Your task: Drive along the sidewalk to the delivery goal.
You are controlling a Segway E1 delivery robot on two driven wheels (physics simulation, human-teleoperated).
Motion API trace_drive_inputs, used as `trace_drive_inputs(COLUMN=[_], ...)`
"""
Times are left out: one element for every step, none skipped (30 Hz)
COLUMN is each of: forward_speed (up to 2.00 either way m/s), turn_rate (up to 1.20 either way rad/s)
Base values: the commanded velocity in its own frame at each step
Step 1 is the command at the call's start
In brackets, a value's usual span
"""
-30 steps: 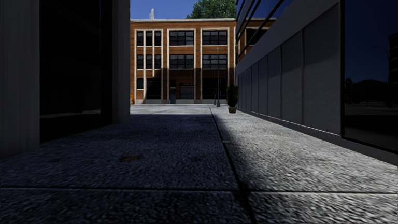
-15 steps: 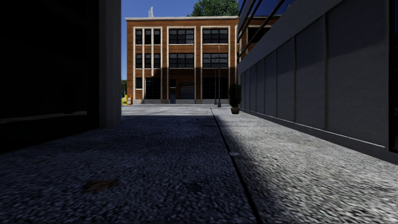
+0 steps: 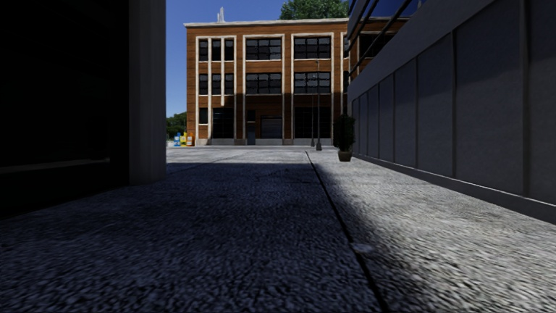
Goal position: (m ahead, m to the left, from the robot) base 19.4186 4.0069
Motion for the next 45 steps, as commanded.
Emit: trace_drive_inputs(forward_speed=[1.70,1.70,1.70,1.70,1.70,1.70,1.70,1.70,1.70,1.70,1.70,1.70,1.70,1.70,1.70,1.70,1.70,1.70,1.70,1.70,1.70,1.70,1.70,1.70,1.70,1.70,1.70,1.70,1.70,1.70,1.70,1.70,1.70,1.70,1.70,1.70,1.70,1.70,1.70,1.70,1.70,1.70,1.70,1.70,1.70], turn_rate=[0.00,0.00,0.00,0.00,0.00,0.00,0.00,0.00,0.00,0.00,0.00,0.00,0.00,0.00,0.00,0.00,0.00,0.00,0.00,0.00,0.00,0.00,0.00,0.00,0.00,0.00,0.00,0.00,0.00,0.00,0.00,0.00,0.00,0.00,0.00,0.00,0.00,0.00,0.00,0.00,0.00,0.00,0.00,0.00,0.00])
